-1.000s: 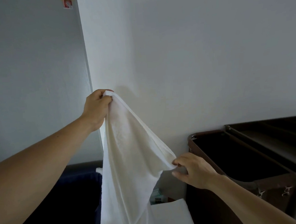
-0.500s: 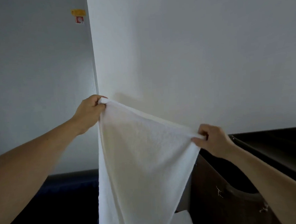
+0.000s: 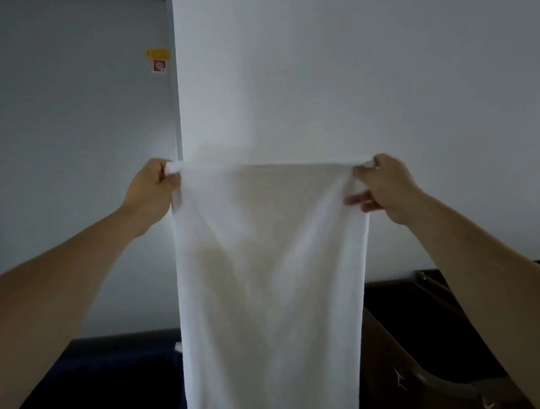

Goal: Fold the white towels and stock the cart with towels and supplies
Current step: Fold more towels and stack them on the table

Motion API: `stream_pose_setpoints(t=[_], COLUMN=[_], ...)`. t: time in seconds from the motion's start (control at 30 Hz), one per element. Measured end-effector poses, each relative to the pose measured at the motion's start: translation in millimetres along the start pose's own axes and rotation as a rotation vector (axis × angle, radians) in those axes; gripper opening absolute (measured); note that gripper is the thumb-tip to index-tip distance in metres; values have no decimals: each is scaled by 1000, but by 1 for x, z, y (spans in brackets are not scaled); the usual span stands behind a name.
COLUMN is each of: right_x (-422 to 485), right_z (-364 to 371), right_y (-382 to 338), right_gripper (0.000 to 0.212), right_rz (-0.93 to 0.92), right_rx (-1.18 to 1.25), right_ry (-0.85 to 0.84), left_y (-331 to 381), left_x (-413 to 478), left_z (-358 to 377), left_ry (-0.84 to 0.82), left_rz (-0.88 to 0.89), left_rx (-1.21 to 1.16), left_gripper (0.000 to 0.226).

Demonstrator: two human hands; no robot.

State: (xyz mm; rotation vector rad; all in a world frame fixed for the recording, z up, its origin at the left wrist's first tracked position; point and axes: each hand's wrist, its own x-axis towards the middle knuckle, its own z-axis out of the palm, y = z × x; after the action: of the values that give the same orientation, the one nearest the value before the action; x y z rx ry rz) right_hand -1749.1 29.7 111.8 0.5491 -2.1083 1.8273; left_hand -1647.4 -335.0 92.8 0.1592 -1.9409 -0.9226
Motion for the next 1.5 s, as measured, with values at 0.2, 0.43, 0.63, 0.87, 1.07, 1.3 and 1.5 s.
stream_pose_setpoints(t=[0.2, 0.43, 0.63, 0.87, 1.07, 1.3, 1.5], right_x=[-23, -26, -33, -27, -14, 18, 36], right_z=[15, 8, 1, -8, 5, 1, -12], right_y=[7, 6, 13, 19, 65, 72, 41], right_gripper=[8, 9, 8, 9, 15, 14, 15], right_rz=[-123, -253, -274, -226, -9, -44, -235], right_rx=[5, 56, 69, 34, -12, 111, 186], right_ry=[83, 193, 259, 246, 164, 173, 200], left_y=[-3, -3, -1, 0, -39, -15, 27], left_x=[-5, -7, -13, -16, -21, -3, 15], left_z=[0, -3, 1, 13, 56, 81, 62], left_ry=[-18, 11, -7, -21, -87, 53, 157], left_rz=[-206, -80, -36, -35, -277, -244, -84], left_rx=[-372, -461, -458, -432, -299, -350, -407], left_gripper=[9, 16, 15, 15, 11, 2, 15])
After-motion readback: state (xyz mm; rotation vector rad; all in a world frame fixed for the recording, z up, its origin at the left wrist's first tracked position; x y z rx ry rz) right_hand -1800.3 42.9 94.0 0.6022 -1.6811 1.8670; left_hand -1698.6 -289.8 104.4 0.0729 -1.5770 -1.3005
